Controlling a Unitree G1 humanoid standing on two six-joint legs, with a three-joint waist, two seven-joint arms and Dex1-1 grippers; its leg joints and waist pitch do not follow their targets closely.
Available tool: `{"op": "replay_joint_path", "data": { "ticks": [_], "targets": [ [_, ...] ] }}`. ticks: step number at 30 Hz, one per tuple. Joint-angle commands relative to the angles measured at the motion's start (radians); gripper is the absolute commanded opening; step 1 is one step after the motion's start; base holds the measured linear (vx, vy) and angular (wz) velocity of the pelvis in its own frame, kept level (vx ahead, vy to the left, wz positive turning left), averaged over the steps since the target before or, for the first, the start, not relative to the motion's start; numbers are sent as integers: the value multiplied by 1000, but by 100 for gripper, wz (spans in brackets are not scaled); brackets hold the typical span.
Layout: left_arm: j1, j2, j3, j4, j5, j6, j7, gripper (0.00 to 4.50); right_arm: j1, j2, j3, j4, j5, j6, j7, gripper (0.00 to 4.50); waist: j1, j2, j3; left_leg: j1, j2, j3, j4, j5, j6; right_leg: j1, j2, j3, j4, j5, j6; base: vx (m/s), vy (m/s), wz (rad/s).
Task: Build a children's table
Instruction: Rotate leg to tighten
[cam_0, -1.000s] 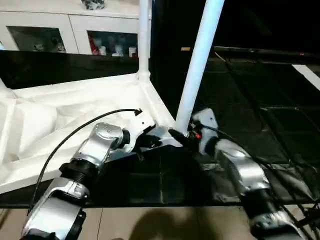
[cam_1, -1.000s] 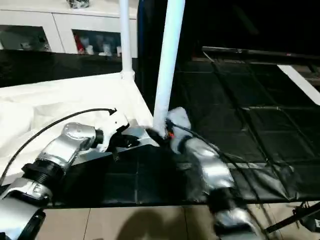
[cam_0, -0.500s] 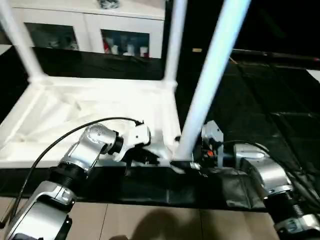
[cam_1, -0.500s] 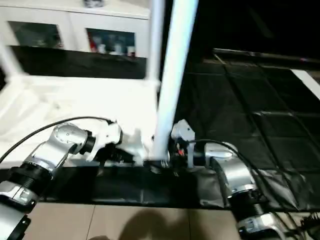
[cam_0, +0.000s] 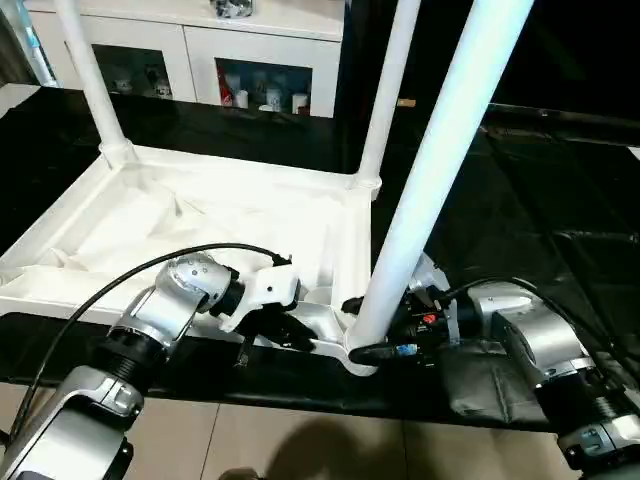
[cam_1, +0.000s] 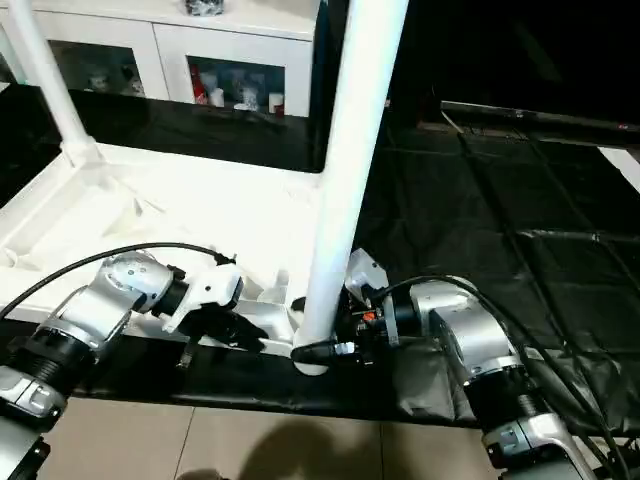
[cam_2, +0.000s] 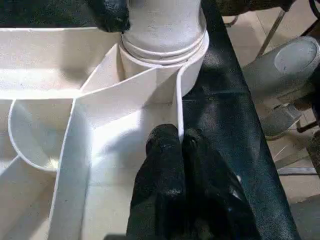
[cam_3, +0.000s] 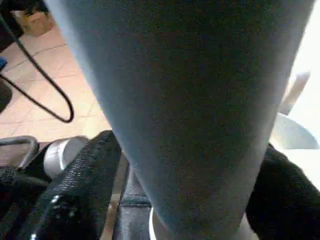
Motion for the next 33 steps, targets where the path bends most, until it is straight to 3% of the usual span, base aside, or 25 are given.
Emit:
{"op": "replay_joint_path", "data": {
  "ticks": [1,8,15,30,33],
  "targets": [
    [12,-6,-48,-26,20,-18,-39,0,-15,-12,4,14,-11,-1,5,326,-5,1,-61,15,89,-39,-71,-167,23,41,-128,81,-76,-337,-134,0,0,0],
    [17,-7,-44,-28,15,-18,-30,0,-12,-4,-14,23,-2,-7,3,272,-5,4,-64,13,89,-38,-70,-157,23,43,-126,81,-70,-286,-148,0,0,0],
    [12,-13,-42,-15,19,-24,-18,0,-9,-3,-10,21,11,1,17,230,-4,2,-62,15,89,-38,-70,-169,20,43,-127,80,-74,-316,-142,0,0,0],
    [15,-14,-32,-11,22,-19,5,0,9,9,0,-2,17,17,15,216,-3,-1,-63,14,88,-38,-69,-158,26,42,-126,80,-72,-318,-136,0,0,0],
    [14,-17,-25,-6,23,-12,22,0,15,14,1,-10,20,21,9,216,-3,3,-63,14,89,-39,-69,-157,25,42,-126,80,-71,-315,-137,0,0,0]
  ]
}}
